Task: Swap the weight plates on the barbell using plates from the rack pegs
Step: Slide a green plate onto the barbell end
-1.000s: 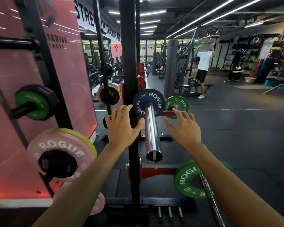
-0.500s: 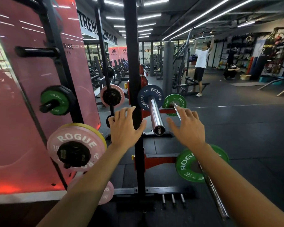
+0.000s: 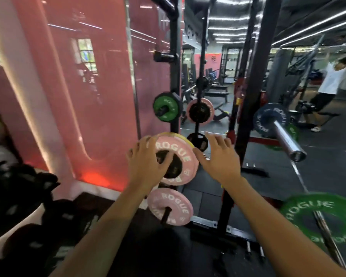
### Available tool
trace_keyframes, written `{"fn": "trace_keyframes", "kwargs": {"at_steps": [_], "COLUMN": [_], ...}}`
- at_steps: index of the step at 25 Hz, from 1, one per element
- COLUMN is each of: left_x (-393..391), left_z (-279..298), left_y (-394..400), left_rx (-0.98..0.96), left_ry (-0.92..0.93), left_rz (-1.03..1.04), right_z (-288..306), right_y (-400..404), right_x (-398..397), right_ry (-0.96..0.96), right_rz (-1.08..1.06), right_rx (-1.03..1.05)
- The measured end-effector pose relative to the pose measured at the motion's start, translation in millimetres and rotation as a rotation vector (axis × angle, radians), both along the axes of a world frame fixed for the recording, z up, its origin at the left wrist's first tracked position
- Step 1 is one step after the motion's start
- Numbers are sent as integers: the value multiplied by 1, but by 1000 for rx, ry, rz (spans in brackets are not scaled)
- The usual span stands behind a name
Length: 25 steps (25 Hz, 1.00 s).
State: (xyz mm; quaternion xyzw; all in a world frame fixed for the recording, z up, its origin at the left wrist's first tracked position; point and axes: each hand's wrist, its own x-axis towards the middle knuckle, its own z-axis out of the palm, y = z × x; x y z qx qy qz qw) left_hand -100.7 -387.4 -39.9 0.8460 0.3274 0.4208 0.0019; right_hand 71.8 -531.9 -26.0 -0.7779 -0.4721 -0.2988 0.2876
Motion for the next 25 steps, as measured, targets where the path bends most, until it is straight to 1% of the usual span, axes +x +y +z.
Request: {"fn": "trace_keyframes", "kwargs": {"at_steps": [5, 8, 10, 16, 21, 25], "left_x": [-97, -121, -122, -71, 1, 57], "left_z": [3, 4, 2, -5, -6, 0], "left_y": [42, 57, 66, 104, 167, 215], "left_rx": [15, -2, -8, 13, 6, 31], "left_ry": [-41, -56, -48, -4, 13, -22], "left_rz": [195, 240, 251, 229, 177, 162], "right_z": [17, 21, 19, 6, 4, 11], "right_y": [78, 103, 115, 153, 207, 252], "right_x": [-76, -93, -94, -52, 21, 76], "right_ry": [-28, -39, -30, 10, 34, 49], "right_rz": [165, 212, 233, 189, 120, 86], "right_rx": [-72, -59, -55, -52, -31, -47]}}
